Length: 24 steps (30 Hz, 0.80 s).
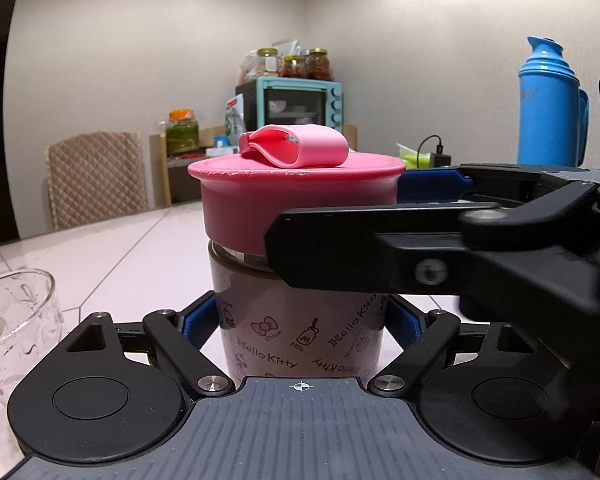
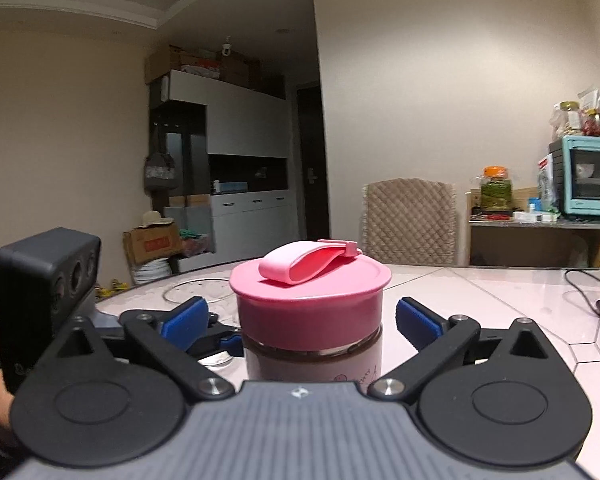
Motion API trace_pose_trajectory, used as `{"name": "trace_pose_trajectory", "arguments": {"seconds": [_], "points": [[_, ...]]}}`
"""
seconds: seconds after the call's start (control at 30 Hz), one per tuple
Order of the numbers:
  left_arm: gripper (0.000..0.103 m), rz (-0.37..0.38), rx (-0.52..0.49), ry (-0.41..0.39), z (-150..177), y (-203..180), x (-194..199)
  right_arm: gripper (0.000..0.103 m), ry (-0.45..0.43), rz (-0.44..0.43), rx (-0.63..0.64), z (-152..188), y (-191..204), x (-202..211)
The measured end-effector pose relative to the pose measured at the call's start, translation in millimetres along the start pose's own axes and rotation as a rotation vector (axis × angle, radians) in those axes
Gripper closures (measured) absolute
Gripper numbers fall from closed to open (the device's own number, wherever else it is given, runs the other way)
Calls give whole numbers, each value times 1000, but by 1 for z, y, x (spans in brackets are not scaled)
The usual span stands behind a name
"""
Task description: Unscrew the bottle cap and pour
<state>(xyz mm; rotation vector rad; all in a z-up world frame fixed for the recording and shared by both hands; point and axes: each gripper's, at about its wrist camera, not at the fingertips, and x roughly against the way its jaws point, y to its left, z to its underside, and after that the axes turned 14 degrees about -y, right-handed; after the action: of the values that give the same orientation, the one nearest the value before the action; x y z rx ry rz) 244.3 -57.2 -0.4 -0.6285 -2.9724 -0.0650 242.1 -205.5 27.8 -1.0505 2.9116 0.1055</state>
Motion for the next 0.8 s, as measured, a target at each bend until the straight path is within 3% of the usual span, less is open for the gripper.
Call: {"name": "trace_pose_trajectory", "arguments": {"seconds": [0.2, 0.8], "points": [[13, 0, 0, 0, 0, 0, 0, 8, 10, 41, 13, 4, 8, -3], [13, 1, 1, 0, 0, -1, 0, 8, 20, 83, 38, 3, 19, -11]]}}
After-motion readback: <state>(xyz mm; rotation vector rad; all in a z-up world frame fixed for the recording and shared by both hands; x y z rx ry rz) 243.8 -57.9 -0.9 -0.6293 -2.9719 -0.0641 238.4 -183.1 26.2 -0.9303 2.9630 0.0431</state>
